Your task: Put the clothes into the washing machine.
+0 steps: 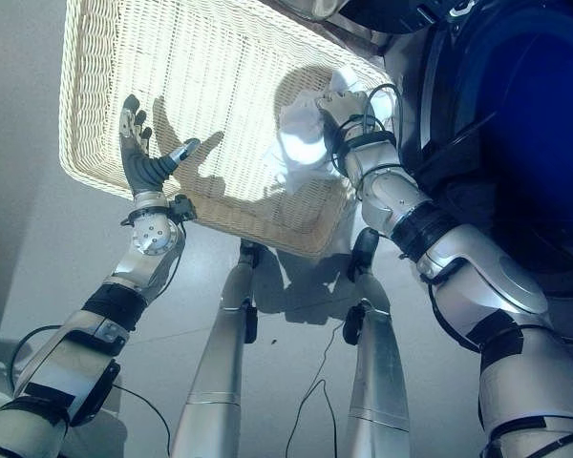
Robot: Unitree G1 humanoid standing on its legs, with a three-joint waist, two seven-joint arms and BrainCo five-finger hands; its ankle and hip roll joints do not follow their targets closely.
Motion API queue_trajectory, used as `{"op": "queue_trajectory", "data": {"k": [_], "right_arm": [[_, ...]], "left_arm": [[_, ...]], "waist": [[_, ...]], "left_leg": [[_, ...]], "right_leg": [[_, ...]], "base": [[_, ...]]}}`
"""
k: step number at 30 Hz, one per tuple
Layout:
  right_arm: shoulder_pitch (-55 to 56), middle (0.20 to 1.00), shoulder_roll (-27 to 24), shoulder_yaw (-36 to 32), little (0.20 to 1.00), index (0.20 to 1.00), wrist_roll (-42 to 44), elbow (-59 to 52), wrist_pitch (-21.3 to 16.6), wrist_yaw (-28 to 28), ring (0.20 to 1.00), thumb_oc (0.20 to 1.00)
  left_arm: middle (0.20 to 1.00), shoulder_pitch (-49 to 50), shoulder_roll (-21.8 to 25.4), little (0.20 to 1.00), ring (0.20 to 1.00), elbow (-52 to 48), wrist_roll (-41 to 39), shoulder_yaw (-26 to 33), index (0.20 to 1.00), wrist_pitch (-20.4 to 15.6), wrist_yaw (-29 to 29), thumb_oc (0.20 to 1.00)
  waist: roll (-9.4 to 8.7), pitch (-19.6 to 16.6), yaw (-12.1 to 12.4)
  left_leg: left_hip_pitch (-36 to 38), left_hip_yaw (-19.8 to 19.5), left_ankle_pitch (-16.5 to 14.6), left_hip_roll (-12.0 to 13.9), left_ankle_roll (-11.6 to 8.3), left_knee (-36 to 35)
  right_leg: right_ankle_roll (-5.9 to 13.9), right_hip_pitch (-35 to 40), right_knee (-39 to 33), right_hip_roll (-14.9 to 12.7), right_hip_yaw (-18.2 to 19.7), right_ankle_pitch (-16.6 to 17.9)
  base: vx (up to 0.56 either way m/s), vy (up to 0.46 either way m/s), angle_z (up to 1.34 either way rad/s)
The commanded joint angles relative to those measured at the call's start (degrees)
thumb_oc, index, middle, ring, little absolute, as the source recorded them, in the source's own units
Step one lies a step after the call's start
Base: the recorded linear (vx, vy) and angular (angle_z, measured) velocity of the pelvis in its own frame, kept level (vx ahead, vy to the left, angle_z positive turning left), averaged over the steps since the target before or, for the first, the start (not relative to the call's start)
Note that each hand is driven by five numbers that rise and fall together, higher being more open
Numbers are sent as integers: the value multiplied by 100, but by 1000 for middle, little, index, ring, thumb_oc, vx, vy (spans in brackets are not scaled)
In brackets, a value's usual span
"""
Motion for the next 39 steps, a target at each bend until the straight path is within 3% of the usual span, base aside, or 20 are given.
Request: {"op": "queue_trajectory", "data": {"k": [1,4,7,15,21,27,34,36,39], "right_arm": [[529,200,-82,149,200,200,878,3,-215,-482,200,200],[806,200,10,-469,200,200,2497,-113,-628,-1419,200,200],[1309,200,163,-1439,200,200,3785,-216,-1470,-2226,200,200],[2785,200,163,-3457,200,200,5238,-1163,-3352,-3288,200,200],[3221,200,90,-4316,200,200,5628,-1711,-4091,-3609,200,200],[3250,200,-6,-4817,200,200,6365,-1574,-4530,-3941,200,200],[2921,200,-329,-5017,200,200,7884,-526,-4760,-3639,200,200],[2811,200,-399,-4974,200,200,8233,-174,-4601,-3518,200,200],[2527,200,-584,-4746,200,200,9053,535,-3972,-3127,200,200]], "left_arm": [[1000,-45,33,1000,1000,-79,-25,222,1000,-132,-3,1000],[1000,-7,-12,1000,1000,-35,-21,276,1000,-141,-13,1000],[1000,139,-30,1000,1000,37,-23,423,1000,-277,-88,1000],[1000,679,-217,1000,1000,-244,268,661,1000,-430,309,1000],[1000,829,-169,1000,1000,-392,289,716,1000,-387,447,1000],[1000,786,-24,1000,1000,-306,118,710,1000,-393,419,1000],[1000,687,217,1000,1000,-142,-149,607,1000,-468,298,1000],[1000,632,275,1000,1000,-99,-202,566,1000,-447,263,1000],[1000,505,377,1000,1000,-22,-297,467,1000,-409,208,1000]], "waist": [[189,-121,-136],[218,-121,-167],[235,-121,-217],[196,-121,-483],[158,-121,-610],[139,-121,-661],[135,-121,-630],[126,-121,-617],[110,-121,-579]], "left_leg": [[-203,59,-264,-345,331,304],[-208,74,-257,-347,321,285],[-211,86,-283,-346,310,263],[-235,207,-396,-282,344,289],[-209,232,-470,-246,348,332],[-159,247,-503,-214,325,329],[-158,208,-528,-195,294,325],[-152,205,-523,-184,283,320],[-151,193,-499,-174,273,291]], "right_leg": [[394,209,-499,225,-255,408],[386,181,-486,249,-207,390],[388,148,-477,289,-146,361],[410,67,-437,367,9,310],[448,59,-414,360,80,327],[471,104,-453,355,112,352],[481,128,-514,325,81,398],[488,146,-523,321,65,415],[469,160,-562,322,24,445]], "base": [[0,0,0],[6,21,0],[10,38,-1],[7,54,-1],[6,17,-3],[3,11,-7],[3,-5,-4],[1,-44,-2],[-1,-60,-1]]}}
